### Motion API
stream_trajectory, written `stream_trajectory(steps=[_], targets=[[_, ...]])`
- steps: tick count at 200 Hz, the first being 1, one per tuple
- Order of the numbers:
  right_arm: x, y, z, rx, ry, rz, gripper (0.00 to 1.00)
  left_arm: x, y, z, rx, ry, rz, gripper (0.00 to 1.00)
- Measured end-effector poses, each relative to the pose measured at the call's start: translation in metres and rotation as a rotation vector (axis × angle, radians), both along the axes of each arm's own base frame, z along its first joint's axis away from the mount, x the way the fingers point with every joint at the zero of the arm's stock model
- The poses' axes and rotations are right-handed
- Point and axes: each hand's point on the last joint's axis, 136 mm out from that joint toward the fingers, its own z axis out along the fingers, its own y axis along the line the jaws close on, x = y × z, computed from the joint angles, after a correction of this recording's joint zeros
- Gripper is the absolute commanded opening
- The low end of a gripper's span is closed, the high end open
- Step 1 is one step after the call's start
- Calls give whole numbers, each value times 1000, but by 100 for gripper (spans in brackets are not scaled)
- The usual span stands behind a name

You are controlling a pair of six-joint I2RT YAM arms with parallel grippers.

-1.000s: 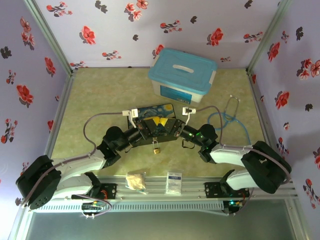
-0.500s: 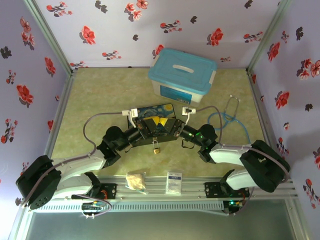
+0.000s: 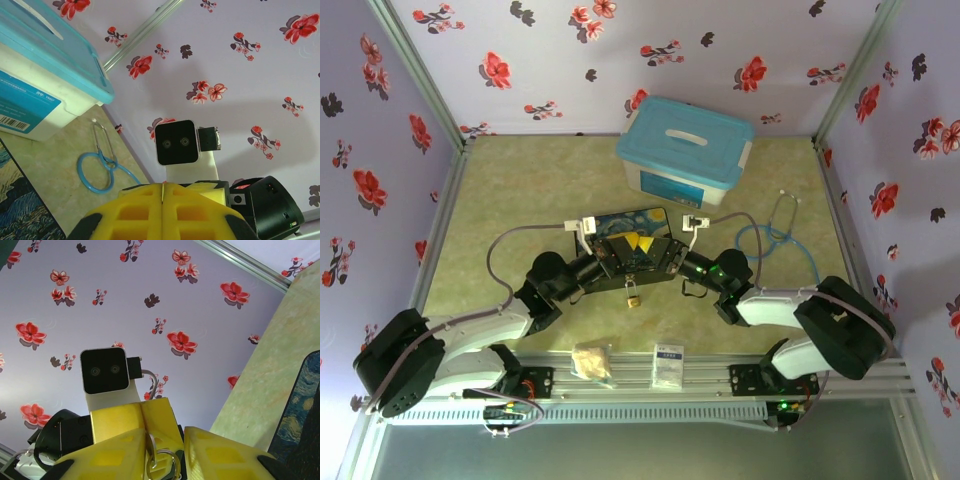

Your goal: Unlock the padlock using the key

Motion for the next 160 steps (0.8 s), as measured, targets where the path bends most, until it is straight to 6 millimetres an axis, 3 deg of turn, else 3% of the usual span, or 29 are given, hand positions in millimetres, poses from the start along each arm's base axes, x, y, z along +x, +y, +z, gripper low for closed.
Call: stream_trajectory(steps=[20, 37, 94, 102, 119, 131, 145, 160], targets=[[0, 0, 2, 6, -6, 0, 6, 1, 0, -1, 1, 3, 4, 0], [-1, 0, 2, 7, -9, -1, 0, 3, 0, -3, 3, 9, 10, 0], [0, -1, -1, 1, -1, -9, 0, 4, 1, -6, 5, 17, 16, 0], [0, -2, -2, 0, 1, -9, 0, 4, 1, -6, 5, 20, 17, 8], [-1, -2, -5, -5, 6, -10, 0, 5, 1, -9, 8, 32, 17, 8], [-1, -3, -7, -10, 11, -12, 0, 5, 1, -12, 13, 38, 18, 18], [-2, -4, -11, -19, 20, -14, 0, 9, 3, -13, 14, 41, 32, 52], [-2, -6, -16, -35, 33, -24, 0, 12, 6, -15, 19, 56, 51, 61]])
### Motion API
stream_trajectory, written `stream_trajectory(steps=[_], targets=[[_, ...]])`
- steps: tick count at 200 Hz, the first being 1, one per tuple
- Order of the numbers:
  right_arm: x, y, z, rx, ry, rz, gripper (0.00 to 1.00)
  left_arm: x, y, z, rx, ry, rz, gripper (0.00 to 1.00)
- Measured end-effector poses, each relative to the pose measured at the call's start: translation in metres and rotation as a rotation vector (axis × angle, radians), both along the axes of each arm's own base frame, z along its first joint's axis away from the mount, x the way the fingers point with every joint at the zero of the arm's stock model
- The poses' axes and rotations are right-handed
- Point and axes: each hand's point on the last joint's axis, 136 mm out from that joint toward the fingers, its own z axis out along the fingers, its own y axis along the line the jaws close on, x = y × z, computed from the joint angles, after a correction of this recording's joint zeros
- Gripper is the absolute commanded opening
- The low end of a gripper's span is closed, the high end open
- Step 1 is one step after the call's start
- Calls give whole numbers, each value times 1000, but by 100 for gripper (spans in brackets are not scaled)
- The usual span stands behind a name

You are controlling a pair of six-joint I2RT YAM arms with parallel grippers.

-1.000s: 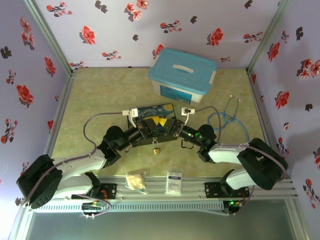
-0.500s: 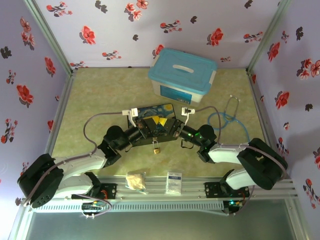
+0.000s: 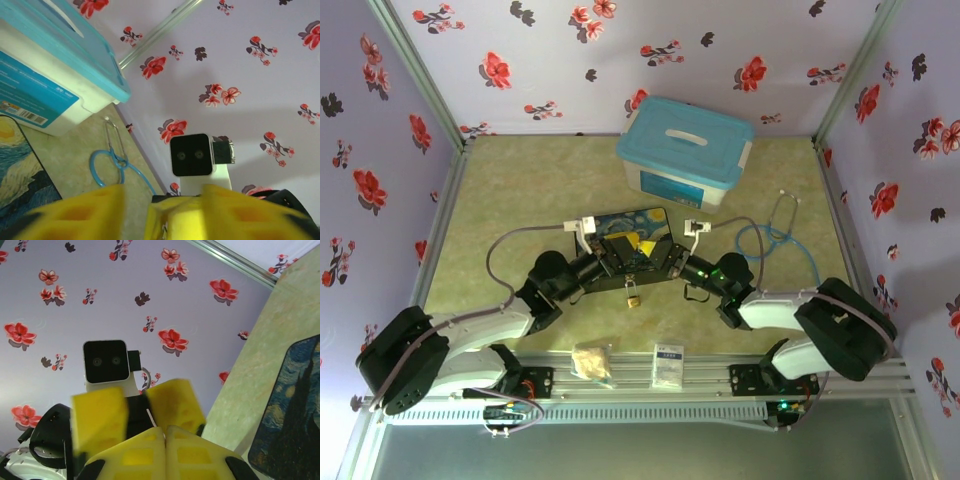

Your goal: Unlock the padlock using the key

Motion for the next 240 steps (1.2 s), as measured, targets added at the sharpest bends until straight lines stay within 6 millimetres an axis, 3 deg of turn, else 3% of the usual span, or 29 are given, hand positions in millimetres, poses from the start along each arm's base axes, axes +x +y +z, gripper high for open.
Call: stream_trajectory(steps=[63, 101, 127, 149, 186, 240], targets=[[1, -25, -14, -190, 17, -129, 0, -2, 24, -31, 227, 118, 119, 61], [-1, -51, -32, -355, 18, -229, 0, -20, 18, -72, 456, 196, 119, 62], [-2, -64, -45, -435, 31, -271, 0, -46, -1, -91, 663, 183, 81, 64], [-2, -69, -53, -473, 45, -285, 0, -50, -3, -106, 708, 192, 83, 63], [-3, -71, -61, -501, 61, -288, 0, -52, 9, -158, 817, 267, 108, 61], [-4, -74, -72, -519, 77, -291, 0, -52, 9, -199, 865, 364, 135, 57]])
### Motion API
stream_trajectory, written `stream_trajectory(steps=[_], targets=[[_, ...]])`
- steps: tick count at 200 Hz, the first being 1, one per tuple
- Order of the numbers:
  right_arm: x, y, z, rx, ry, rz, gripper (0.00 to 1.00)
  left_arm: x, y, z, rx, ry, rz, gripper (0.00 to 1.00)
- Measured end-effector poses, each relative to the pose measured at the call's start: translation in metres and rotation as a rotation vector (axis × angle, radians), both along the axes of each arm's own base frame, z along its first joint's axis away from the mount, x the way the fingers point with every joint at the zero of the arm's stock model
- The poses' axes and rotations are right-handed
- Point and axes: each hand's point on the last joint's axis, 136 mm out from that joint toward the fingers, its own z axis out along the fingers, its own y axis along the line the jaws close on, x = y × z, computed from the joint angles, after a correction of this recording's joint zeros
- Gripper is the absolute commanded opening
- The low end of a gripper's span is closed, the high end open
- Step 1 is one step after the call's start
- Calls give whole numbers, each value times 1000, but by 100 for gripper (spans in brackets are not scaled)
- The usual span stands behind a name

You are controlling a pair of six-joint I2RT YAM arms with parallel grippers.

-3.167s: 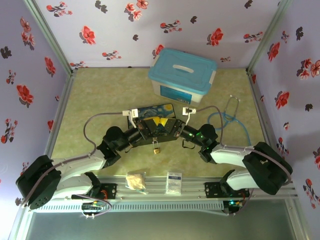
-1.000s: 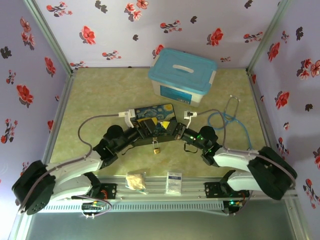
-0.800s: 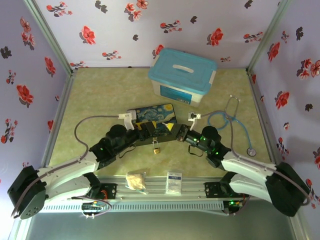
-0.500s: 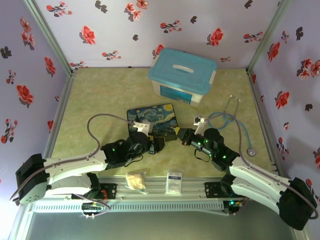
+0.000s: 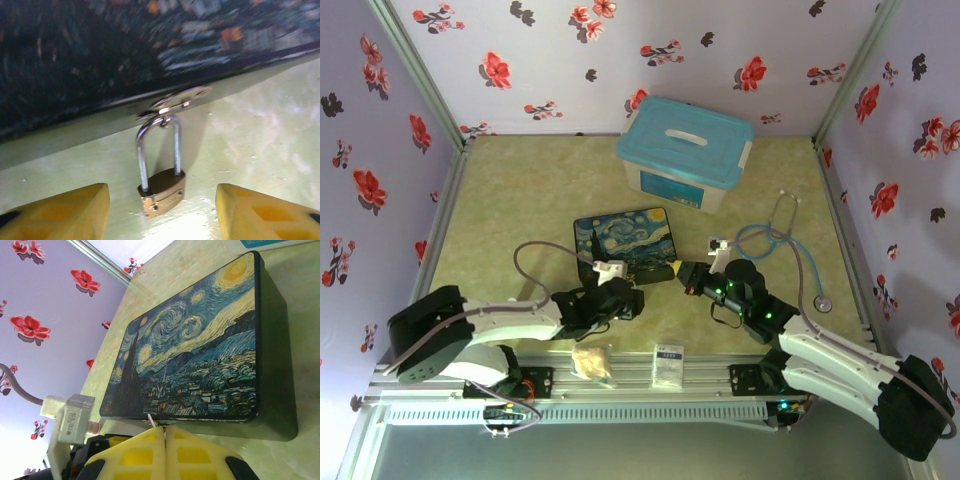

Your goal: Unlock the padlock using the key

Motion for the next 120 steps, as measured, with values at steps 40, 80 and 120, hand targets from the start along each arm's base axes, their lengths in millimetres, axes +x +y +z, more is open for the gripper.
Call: stream_trajectory(steps=[40, 80, 120], targets=[[0, -1, 1, 2, -4, -4, 0, 0, -1, -16, 13, 27, 22, 52], [1, -2, -1, -2, 1, -13, 0, 2, -7, -25, 9, 45, 27, 42], [-1, -5, -9, -10, 13, -18, 0, 5, -14, -25, -32, 61, 31, 31]])
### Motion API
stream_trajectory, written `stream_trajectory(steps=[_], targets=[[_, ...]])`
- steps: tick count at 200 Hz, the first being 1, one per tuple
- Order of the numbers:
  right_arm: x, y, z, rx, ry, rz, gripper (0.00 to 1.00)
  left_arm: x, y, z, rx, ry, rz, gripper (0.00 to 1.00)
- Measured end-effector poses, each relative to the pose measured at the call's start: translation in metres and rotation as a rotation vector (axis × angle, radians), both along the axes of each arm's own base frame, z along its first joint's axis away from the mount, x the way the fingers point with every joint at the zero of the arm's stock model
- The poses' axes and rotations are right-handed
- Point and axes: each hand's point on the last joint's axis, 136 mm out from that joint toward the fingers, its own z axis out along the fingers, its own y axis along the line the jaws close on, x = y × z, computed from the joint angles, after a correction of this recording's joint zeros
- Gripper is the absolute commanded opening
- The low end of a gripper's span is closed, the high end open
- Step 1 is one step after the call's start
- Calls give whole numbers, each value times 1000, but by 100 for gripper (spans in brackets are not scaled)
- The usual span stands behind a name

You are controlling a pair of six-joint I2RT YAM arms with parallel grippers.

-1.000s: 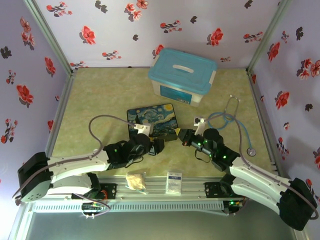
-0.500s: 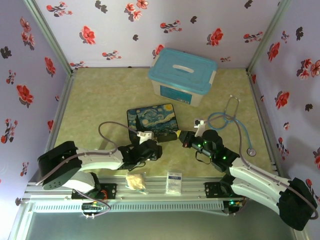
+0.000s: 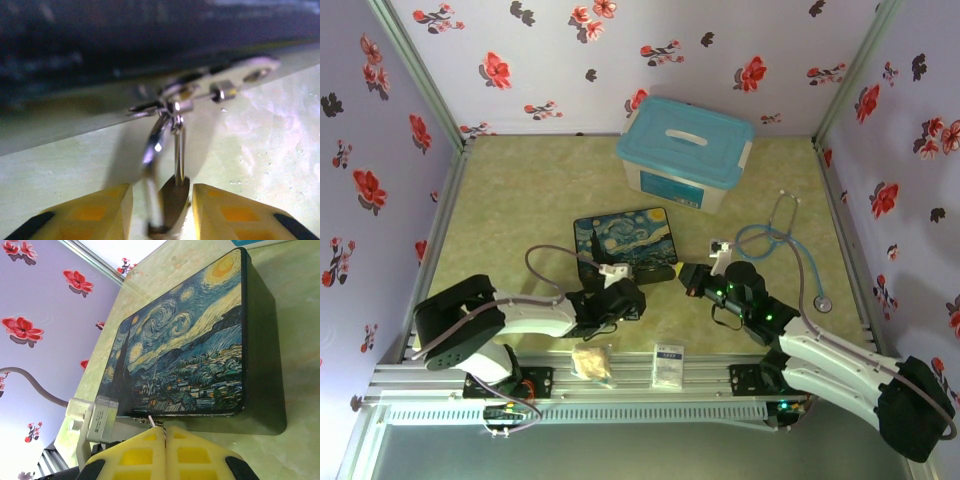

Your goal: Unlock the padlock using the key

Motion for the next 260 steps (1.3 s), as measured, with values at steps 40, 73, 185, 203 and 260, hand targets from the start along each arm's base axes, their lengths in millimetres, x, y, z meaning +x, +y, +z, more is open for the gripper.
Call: stream_trajectory(steps=[40, 73, 185, 203, 260], targets=[[-2, -4, -5, 7, 14, -13, 0, 5, -5, -2, -26, 2, 7, 18], [-4, -6, -12, 19, 38, -24, 0, 4, -7, 0, -52, -2, 4, 14], [-15, 27, -66, 51, 347, -18, 0, 38, 39, 45, -317, -88, 203, 5], [-13, 30, -69, 64, 371, -31, 0, 45, 39, 43, -342, -89, 227, 5], [-15, 47, -82, 114, 432, -73, 0, 48, 25, 31, -482, -36, 270, 3]])
